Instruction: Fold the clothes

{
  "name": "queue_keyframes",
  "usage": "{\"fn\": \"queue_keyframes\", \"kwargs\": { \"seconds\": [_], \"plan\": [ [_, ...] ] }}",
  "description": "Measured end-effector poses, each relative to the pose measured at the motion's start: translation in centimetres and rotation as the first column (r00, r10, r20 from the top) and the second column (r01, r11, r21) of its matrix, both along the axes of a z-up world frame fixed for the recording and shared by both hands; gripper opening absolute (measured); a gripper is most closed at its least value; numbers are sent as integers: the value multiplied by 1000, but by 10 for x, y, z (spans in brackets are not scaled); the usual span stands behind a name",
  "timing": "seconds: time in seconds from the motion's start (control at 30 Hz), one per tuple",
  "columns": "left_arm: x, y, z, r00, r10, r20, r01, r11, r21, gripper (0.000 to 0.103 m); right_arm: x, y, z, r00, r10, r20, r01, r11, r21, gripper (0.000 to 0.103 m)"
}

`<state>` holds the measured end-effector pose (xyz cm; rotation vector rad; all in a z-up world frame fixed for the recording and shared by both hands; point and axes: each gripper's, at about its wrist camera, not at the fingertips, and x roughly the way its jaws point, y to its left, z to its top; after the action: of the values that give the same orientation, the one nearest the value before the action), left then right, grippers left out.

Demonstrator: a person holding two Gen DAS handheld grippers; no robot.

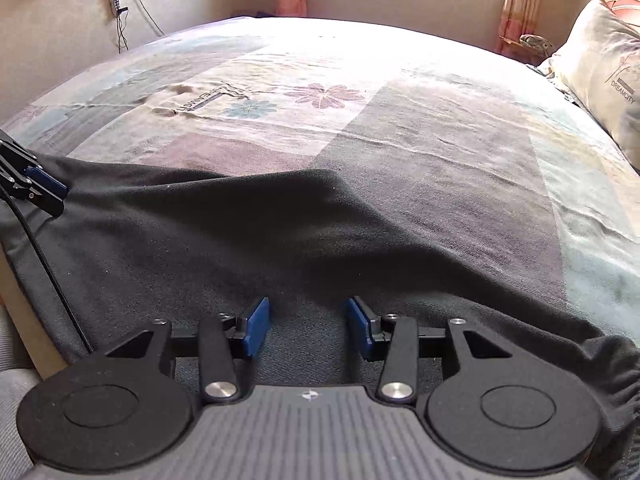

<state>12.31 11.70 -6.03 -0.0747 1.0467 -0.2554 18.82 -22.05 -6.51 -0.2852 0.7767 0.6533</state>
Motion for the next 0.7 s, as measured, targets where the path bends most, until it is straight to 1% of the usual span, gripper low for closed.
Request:
{"fn": "queue_keyframes", "kwargs": {
  "seconds": [0.07, 0.13, 0.23, 0.3, 0.37, 0.47, 0.5, 0.53, 0.7],
  "plan": [
    [-5, -3, 1, 1000, 12, 25, -12, 1000, 18, 41, -6, 0, -1, 999, -12, 30, 12, 1000, -3, 50],
    [-11, -7, 4, 999, 13, 51, -16, 999, 40, 41, -10, -1, 0, 999, -44, 33, 44, 999, 11, 51],
    [-19, -7, 10, 996, 52, 67, -54, 998, 33, 41, -20, -7, 10, 994, -106, 21, 106, 994, 37, 51],
    [-25, -9, 10, 995, 69, 65, -70, 997, 11, 43, -31, -15, 22, 987, -161, -6, 161, 984, 77, 51],
    [-30, -13, 7, 995, 82, 60, -83, 996, 17, 43, -44, -23, 34, 978, -204, -45, 209, 969, 133, 51],
    [-35, -19, 0, 991, 122, 58, -123, 992, 23, 44, -63, -32, 51, 967, -248, -57, 255, 947, 195, 56],
    [-36, -20, -1, 989, 136, 59, -137, 990, 19, 47, -68, -34, 55, 964, -260, -57, 266, 941, 208, 56],
    [-36, -21, -3, 987, 150, 59, -151, 988, 15, 47, -73, -36, 59, 963, -265, -52, 270, 939, 214, 56],
    [-34, -31, -4, 984, 172, 49, -174, 983, 53, 51, -88, -42, 67, 964, -264, -32, 264, 935, 236, 56]
  ]
}}
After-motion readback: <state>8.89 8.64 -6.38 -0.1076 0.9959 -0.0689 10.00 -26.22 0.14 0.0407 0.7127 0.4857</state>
